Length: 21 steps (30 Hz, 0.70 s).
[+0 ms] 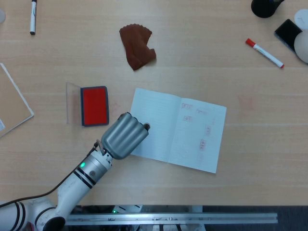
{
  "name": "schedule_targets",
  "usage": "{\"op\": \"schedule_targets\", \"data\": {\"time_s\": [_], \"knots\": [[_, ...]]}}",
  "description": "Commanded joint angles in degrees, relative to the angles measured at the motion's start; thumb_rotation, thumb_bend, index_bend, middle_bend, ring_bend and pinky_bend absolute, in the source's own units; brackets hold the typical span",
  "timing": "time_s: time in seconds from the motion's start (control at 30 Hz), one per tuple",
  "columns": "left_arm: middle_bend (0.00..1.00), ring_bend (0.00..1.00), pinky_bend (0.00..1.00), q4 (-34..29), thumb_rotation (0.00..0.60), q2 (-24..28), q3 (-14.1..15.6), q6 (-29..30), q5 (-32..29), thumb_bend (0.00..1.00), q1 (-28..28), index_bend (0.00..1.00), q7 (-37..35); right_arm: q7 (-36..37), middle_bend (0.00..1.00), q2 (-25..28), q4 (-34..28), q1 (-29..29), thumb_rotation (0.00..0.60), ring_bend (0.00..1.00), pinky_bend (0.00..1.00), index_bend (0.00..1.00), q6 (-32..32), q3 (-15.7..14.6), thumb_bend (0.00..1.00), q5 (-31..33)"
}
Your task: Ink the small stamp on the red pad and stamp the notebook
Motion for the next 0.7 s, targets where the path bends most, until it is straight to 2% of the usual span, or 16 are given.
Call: {"op": "schedule_targets", "data": {"time_s": [0.03,0.7], "knots": [[0.96,0.98,1.00,1.0,0.600,-1.7,0.9,0.0,1.1,0.27,0.7,0.59,1.0,0.1,0.28,0.0,0.1,-0.1,0.600,0.18,0.22,0.15,0.1,0.0,0.30,0.0],[0.96,0.98,1.00,13.0,0.600,-8.1,1.6,-0.3,4.0,0.27,3.4,0.59,0.4,0.4,0.28,0.4,0.0,-0.7,0.600,0.18,0.22,0.15,0.7,-0.1,0.30,-0.1]]}}
